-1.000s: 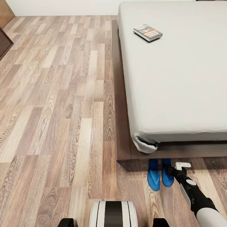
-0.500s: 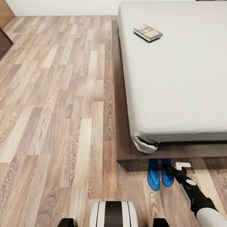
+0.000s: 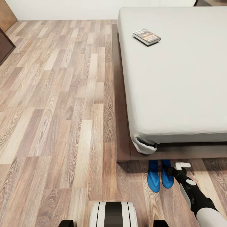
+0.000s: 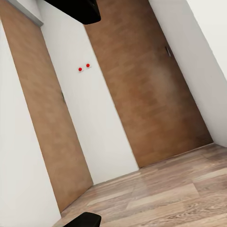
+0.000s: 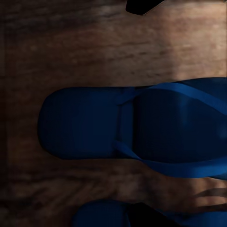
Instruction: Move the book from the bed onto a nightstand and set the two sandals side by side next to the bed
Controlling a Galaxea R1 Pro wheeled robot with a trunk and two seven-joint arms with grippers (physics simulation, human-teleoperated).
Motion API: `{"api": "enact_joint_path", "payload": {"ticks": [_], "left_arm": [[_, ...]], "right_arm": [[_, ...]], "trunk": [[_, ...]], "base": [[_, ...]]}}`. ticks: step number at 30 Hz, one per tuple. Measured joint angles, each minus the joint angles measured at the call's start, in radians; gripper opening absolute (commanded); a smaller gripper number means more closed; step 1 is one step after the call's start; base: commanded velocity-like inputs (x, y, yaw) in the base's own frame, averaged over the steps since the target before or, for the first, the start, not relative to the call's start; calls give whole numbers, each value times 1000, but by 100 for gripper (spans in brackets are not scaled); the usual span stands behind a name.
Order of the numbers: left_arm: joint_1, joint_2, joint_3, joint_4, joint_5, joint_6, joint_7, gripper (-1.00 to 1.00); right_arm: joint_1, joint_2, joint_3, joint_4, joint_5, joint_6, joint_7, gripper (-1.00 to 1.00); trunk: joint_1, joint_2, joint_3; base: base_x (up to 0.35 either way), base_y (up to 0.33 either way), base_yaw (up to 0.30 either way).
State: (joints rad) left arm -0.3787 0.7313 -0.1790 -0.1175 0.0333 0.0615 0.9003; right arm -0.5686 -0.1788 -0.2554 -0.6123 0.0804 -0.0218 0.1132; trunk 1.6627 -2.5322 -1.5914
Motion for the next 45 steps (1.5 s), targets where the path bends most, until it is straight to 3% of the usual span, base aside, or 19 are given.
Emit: {"api": "enact_joint_path", "payload": {"ticks": [38,45], "left_arm": [[0,0,0,0,0,1,1,100],[0,0,0,0,0,1,1,100]], "right_arm": [[0,-4,6,41,3,5,0,100],[0,-4,6,42,3,5,0,100]], "trunk": [[0,0,0],[-3,2,27]], "base": [[0,0,0],[0,0,0]]}}
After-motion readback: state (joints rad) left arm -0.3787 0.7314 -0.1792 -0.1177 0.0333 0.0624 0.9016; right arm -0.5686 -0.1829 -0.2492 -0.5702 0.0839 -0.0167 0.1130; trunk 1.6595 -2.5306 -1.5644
